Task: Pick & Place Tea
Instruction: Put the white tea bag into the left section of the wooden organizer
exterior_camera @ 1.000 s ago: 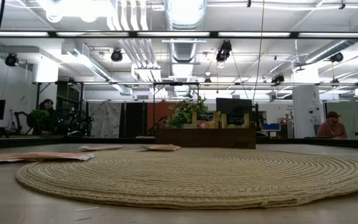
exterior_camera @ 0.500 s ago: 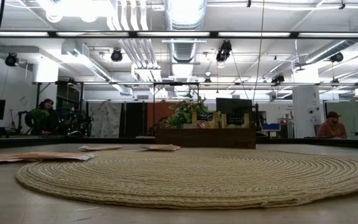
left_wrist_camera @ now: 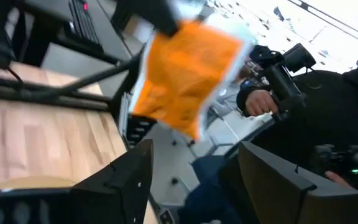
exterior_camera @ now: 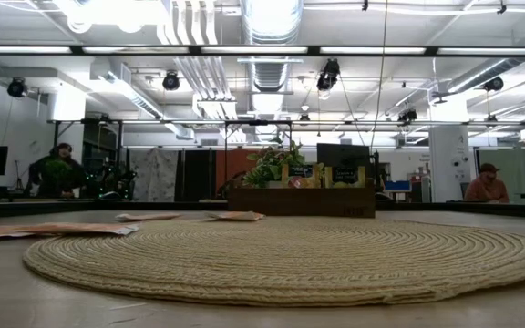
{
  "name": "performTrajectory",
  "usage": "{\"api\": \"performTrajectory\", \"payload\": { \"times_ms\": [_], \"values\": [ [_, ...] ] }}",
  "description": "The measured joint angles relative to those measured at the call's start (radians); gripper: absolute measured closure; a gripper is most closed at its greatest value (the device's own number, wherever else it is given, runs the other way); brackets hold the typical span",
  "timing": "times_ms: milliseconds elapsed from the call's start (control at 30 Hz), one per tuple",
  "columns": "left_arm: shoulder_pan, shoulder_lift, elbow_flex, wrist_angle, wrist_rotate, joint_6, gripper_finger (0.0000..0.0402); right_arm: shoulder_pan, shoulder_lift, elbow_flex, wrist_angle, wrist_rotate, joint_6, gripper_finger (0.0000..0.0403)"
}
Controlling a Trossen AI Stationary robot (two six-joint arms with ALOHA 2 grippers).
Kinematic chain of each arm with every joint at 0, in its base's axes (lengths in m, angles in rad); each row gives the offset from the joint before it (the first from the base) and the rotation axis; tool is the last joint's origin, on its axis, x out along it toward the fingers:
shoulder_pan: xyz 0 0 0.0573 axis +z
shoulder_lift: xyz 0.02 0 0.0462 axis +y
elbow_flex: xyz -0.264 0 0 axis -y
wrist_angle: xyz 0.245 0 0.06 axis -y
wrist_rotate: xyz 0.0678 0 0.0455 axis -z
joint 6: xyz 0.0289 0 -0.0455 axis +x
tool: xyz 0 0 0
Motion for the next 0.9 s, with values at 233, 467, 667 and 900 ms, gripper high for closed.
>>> {"api": "performTrajectory", "payload": {
  "times_ms": [233,467,667,900],
  "values": [
    [0.054,-0.084,0.000,-0.023,-0.034,0.093,0.0173,-0.062,0.017,-0.002,-0.120,0.082,0.021,0.0395],
    [0.075,-0.151,0.000,-0.083,-0.124,0.151,0.0173,-0.161,0.091,-0.006,-0.134,0.085,0.043,0.0395],
    [0.075,-0.183,0.000,-0.113,-0.164,0.169,0.0173,-0.228,0.196,-0.007,-0.170,0.129,0.042,0.0395],
    [0.074,-0.198,0.000,-0.113,-0.181,0.168,0.0173,-0.270,0.302,-0.008,-0.186,0.194,0.046,0.0395]
  ]
}}
